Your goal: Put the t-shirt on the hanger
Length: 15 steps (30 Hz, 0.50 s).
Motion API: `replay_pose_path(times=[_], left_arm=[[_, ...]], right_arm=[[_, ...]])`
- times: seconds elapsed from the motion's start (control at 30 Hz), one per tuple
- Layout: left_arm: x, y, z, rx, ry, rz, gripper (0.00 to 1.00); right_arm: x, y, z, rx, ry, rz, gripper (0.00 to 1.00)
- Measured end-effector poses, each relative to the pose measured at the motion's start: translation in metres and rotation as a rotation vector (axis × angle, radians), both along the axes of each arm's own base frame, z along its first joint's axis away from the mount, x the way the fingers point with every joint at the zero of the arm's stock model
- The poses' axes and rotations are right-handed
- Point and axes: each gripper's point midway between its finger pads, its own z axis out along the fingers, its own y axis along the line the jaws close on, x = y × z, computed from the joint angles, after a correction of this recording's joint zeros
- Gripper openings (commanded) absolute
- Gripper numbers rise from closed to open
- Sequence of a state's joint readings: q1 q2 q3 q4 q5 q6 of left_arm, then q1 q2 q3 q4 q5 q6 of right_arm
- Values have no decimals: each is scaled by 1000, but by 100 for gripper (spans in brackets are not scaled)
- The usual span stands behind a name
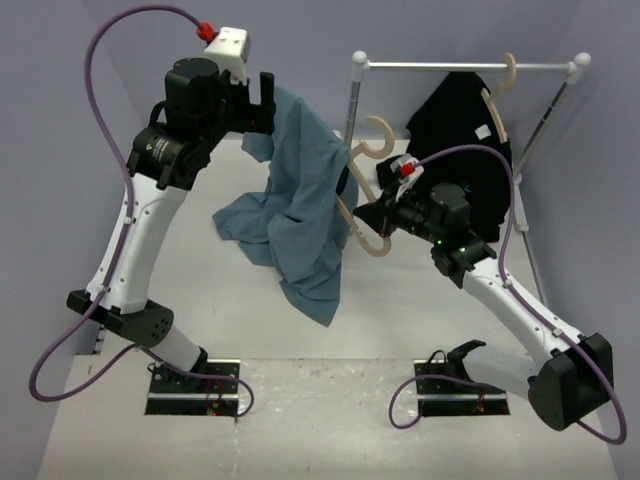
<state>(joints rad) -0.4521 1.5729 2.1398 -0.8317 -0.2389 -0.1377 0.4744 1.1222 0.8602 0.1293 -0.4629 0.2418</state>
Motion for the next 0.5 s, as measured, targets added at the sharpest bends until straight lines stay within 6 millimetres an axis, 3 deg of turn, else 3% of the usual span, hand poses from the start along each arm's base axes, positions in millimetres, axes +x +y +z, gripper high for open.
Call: replay_pose_path(times=[0.1, 0.23, 0.37, 0.5], left_arm=[[5, -41, -12, 32, -26, -259, 100], [-18, -92, -42, 112, -52, -659, 100], [-50, -113, -73, 241, -114, -973, 100], [-66, -116, -84, 338, -184, -1124, 100]], right_arm=[[5, -24, -11, -69, 4, 22, 0], [4, -48, -13, -157, -7, 87, 0], [-8, -60, -13, -259, -77, 191, 0], [-20, -68, -15, -339, -119, 264, 0]])
